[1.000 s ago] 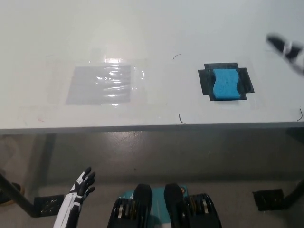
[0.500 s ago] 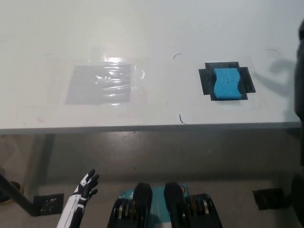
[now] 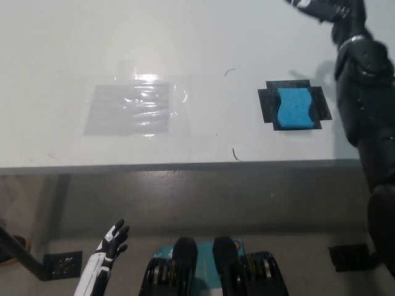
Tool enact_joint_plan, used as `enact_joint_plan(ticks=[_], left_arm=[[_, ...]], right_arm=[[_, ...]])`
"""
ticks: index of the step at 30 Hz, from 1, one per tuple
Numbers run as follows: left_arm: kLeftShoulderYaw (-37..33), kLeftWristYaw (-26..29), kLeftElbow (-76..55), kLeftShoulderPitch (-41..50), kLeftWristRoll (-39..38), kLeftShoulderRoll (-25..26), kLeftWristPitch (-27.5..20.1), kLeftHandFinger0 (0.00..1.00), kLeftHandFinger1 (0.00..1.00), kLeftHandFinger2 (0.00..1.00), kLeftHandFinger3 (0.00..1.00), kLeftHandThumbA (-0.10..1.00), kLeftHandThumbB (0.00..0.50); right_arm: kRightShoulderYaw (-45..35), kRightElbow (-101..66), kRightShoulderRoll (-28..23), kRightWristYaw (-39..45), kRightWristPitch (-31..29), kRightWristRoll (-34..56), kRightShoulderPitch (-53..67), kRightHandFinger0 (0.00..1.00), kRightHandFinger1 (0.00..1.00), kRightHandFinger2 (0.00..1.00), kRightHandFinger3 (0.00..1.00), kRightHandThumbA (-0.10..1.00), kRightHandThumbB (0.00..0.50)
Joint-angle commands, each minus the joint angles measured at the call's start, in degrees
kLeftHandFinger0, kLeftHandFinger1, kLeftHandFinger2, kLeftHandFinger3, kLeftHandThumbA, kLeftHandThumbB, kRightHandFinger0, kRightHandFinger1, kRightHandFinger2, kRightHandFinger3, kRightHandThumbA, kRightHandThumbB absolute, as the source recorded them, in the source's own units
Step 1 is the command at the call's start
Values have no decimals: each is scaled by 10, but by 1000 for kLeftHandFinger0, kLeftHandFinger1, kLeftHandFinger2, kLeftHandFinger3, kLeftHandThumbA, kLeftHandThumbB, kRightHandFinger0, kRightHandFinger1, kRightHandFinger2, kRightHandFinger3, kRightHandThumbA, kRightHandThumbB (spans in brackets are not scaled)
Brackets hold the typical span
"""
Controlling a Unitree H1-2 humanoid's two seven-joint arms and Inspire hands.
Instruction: A soft sponge is kept on the balc marked spot on the table infront of the robot and it uses its right hand fist to press down on it and drrags it across the table in a back and forth manner twice to clean it
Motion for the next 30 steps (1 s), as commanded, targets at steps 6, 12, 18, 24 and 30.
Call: enact_joint_plan(ticks=[6, 12, 18, 24, 30], left_arm=[[-6, -4, -9, 6, 11, 12, -39, 1000, 1000, 1000, 1000, 1000, 0], [-4, -1, -5, 8, 9, 9, -41, 1000, 1000, 1000, 1000, 1000, 0], [-3, 0, -4, 9, 12, 9, -43, 1000, 1000, 1000, 1000, 1000, 0], [-2, -2, -2, 7, 10, 12, -47, 1000, 1000, 1000, 1000, 1000, 0], [-6, -6, 2, -1, 11, 13, -44, 1000, 1000, 1000, 1000, 1000, 0]], right_arm=[[-32, 92, 24, 4, -75, 42, -21, 0, 0, 177, 253, 1000, 218], [-42, 120, 46, 1, -48, 57, 31, 0, 0, 0, 0, 1000, 276], [-36, 129, 55, -5, -45, 52, 85, 0, 0, 89, 187, 1000, 153], [-53, 137, 47, 0, -40, 69, 146, 0, 0, 129, 260, 1000, 280], [-47, 137, 43, 3, -38, 63, 158, 0, 0, 161, 292, 1000, 278]])
